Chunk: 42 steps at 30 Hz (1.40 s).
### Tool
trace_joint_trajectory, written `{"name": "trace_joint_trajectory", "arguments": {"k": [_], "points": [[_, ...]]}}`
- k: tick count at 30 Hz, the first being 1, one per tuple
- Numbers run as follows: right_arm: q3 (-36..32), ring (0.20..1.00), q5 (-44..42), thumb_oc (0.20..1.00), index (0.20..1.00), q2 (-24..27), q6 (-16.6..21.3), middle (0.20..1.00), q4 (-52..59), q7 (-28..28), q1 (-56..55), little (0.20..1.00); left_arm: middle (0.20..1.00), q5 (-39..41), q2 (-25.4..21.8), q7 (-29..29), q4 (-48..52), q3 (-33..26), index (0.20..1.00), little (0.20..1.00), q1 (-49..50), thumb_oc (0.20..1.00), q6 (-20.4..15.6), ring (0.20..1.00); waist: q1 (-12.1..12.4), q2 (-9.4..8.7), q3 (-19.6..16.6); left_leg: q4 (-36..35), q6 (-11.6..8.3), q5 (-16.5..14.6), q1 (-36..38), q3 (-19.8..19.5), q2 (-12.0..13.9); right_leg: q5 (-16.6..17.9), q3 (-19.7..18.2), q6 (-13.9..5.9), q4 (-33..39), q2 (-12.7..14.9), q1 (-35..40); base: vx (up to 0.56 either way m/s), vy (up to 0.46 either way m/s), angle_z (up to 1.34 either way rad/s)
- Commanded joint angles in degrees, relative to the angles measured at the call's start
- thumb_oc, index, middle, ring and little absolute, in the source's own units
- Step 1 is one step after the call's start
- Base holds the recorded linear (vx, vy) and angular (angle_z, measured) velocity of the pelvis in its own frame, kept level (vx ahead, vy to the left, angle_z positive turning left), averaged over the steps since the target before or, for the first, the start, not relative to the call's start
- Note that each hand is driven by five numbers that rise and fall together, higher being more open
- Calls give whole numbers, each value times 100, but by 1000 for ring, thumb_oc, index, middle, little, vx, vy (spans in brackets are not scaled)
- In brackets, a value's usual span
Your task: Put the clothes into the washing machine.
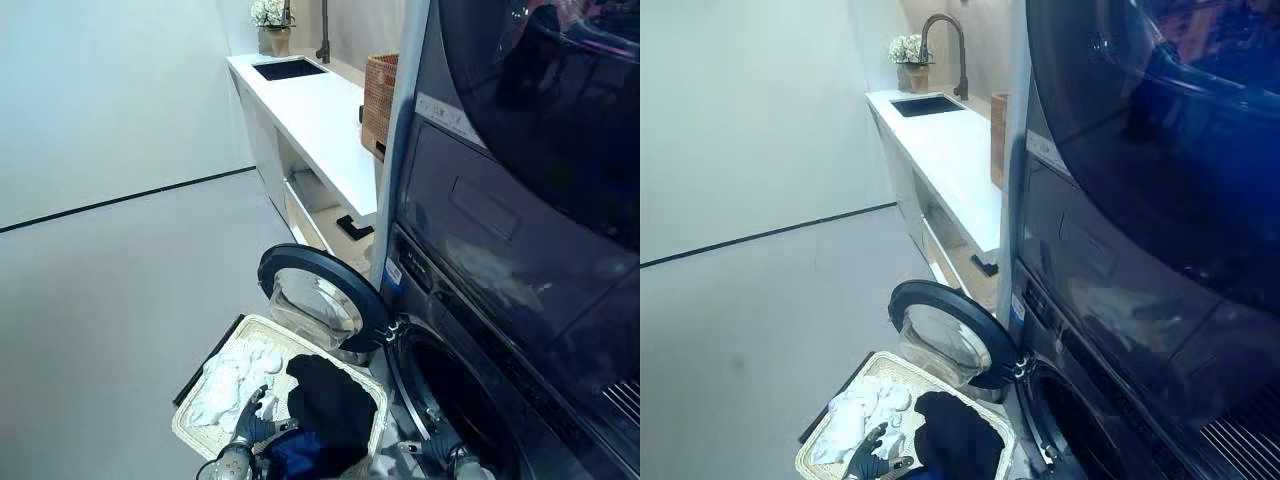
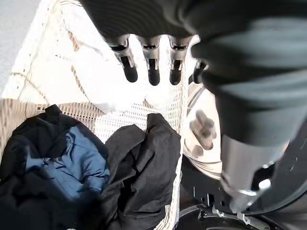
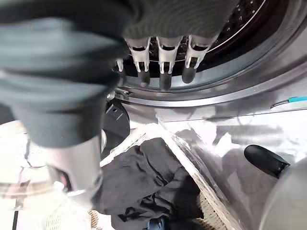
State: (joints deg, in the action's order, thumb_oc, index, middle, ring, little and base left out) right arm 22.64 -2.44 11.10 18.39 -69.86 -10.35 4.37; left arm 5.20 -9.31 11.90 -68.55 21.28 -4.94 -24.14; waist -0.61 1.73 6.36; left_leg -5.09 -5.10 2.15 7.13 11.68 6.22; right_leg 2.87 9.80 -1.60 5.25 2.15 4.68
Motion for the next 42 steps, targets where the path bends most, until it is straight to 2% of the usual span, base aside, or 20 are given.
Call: {"name": "trace_joint_trajectory", "arguments": {"k": [1, 4, 9, 14, 18, 19, 22, 24, 25, 26, 27, 28, 29, 30, 32, 34, 37, 42], "points": [[86, 1000, -50, 1000, 1000, -89, 82, 1000, -25, -57, 525, 1000, 1000, -332, -51, 63, -60, 164, 1000, 1000, -495, 1000, -266, 1000, 10, -312, 126, 9, 108, -215, 50, -69, -223, -52, -155, -483, -25, 396, 97, 214, -99, 34], [80, 1000, -138, 1000, 1000, -69, 58, 1000, -34, -57, 561, 1000, 1000, -203, -35, 132, -92, 140, 1000, 1000, -526, 1000, -220, 1000, 10, -313, 142, 9, 108, -216, 28, -75, -223, -52, -158, -484, -25, 392, 74, 0, 0, 0], [33, 1000, -309, 1000, 1000, -57, 57, 1000, -36, -54, 590, 1000, 1000, -633, -46, 523, -125, 163, 1000, 1000, -557, 1000, -231, 1000, 13, -323, 165, 9, 102, -206, 8, -76, -223, -42, -164, -485, -25, 391, 47, 0, 0, 0], [-4, 1000, -456, 1000, 1000, -28, 122, 1000, -1, -123, 596, 1000, 1000, -856, -96, 614, -137, 233, 1000, 1000, -587, 1000, -198, 1000, -2, -320, 206, 9, 96, -201, -19, -60, -220, -34, -184, -488, -25, 380, 12, 0, 0, 0], [-69, 1000, -521, 1000, 1000, -18, 172, 1000, 6, -48, 547, 1000, 1000, -1173, -138, 971, -151, 251, 1000, 1000, -532, 1000, -112, 1000, -25, -306, 212, 9, 91, -209, -9, -41, -222, -28, -185, -493, -25, 372, -2, 4, 1, -1], [-74, 1000, -542, 1000, 1000, -11, 191, 1000, 14, -11, 533, 1000, 1000, -1405, -172, 1252, -158, 254, 1000, 1000, -527, 1000, -62, 1000, -37, -300, 211, 9, 85, -202, -19, -34, -222, -20, -189, -494, -25, 372, -19, 12, 2, -5], [-68, 1000, -609, 1000, 1000, 2, 211, 1000, 25, 17, 526, 1000, 1000, -1566, -206, 1475, -160, 264, 1000, 1000, -530, 1000, -2, 1000, -42, -298, 218, 9, 81, -196, -30, -30, -226, -16, -187, -495, -25, 370, -33, 3, 1, -1], [-91, 1000, -769, 1000, 1000, 73, 307, 1000, 37, 105, 566, 1000, 1000, -2297, -319, 2535, -213, 259, 1000, 1000, -581, 1000, 276, 1000, -61, -284, 290, 9, 66, -155, -91, -7, -245, 8, -209, -487, -25, 367, -116, -25, 12, -2], [-60, 1000, -891, 1000, 1000, 126, 357, 1000, 62, 137, 681, 1000, 1000, -2508, -402, 3102, -207, 277, 1000, 1000, -704, 1000, 444, 1000, -72, -283, 407, 42, 60, -131, -193, -5, -249, 33, -190, -474, -25, 370, -167, -120, 27, -5], [-27, 1000, -964, 1000, 1000, 161, 369, 1000, 89, 141, 791, 1000, 1000, -2652, -446, 3374, -196, 281, 1000, 1000, -818, 1000, 528, 1000, -80, -282, 511, 96, 63, -116, -288, 1, -240, 22, -170, -454, -94, 370, -220, -249, 29, -5], [7, 1000, -1071, 1000, 1000, 218, 390, 1000, 141, 103, 980, 1000, 1000, -2751, -515, 3685, -165, 308, 1000, 1000, -1023, 1000, 658, 1000, -78, -271, 695, 268, 67, -90, -516, -2, -205, -86, -143, -426, -467, 378, -487, -228, 19, -1], [10, 1000, -1099, 1000, 1000, 234, 399, 1000, 154, 86, 1028, 1000, 1000, -2767, -530, 3758, -158, 319, 1000, 1000, -1078, 1000, 711, 1000, -77, -267, 735, 322, 69, -86, -588, -7, -196, -119, -136, -421, -573, 381, -571, -264, 13, -3], [30, 1000, -1207, 1000, 1000, 271, 444, 1000, 187, 26, 1182, 1000, 1000, -2754, -573, 3961, -157, 356, 1000, 1000, -1257, 1000, 831, 1000, -82, -261, 896, 492, 60, -70, -801, -47, -177, -191, -117, -416, -862, 387, -833, -338, 0, -1], [56, 1000, -1391, 1000, 1000, 300, 576, 1000, 240, -138, 1474, 1000, 1000, -2730, -617, 4242, -169, 342, 1000, 1000, -1599, 1000, 1013, 1000, -101, -267, 1246, 849, 3, -44, -1248, -171, -160, -242, -109, -421, -1284, 420, -1338, -369, -4, -1], [66, 1000, -1495, 1000, 1000, 307, 573, 1000, 301, -327, 1658, 1000, 1000, -2580, -622, 4499, -187, 311, 1000, 1000, -1808, 1000, 1256, 1000, -114, -274, 1441, 994, -52, 3, -1561, -249, -137, -250, -89, -400, -1434, 427, -1634, -216, 2, 14], [44, 1000, -1707, 1000, 1000, 308, 622, 1000, 354, -275, 1697, 1000, 1000, -2456, -599, 4771, -212, 219, 1000, 1000, -1902, 1000, 1378, 1000, -118, -275, 1550, 971, -50, 33, -1734, -249, -153, -250, -78, -374, -1424, 393, -1796, -80, 18, 20], [95, 1000, -1927, 1000, 1000, 305, 740, 1000, 483, -305, 1904, 1000, 1000, -2270, -597, 5060, -190, 121, 1000, 1000, -2222, 1000, 1430, 1000, -83, -299, 1770, 980, -59, 93, -2187, -276, -204, -207, -29, -381, -1455, 358, -2226, -150, 3, 1], [134, 1000, -2098, 1000, 1000, 310, 740, 1000, 601, -305, 2106, 1000, 1000, -2198, -633, 5146, -177, 116, 1000, 1000, -2501, 1000, 1522, 1000, -82, -324, 1916, 1078, -82, 133, -2526, -279, -214, -216, 10, -392, -1592, 333, -2544, -80, 0, 3]]}}
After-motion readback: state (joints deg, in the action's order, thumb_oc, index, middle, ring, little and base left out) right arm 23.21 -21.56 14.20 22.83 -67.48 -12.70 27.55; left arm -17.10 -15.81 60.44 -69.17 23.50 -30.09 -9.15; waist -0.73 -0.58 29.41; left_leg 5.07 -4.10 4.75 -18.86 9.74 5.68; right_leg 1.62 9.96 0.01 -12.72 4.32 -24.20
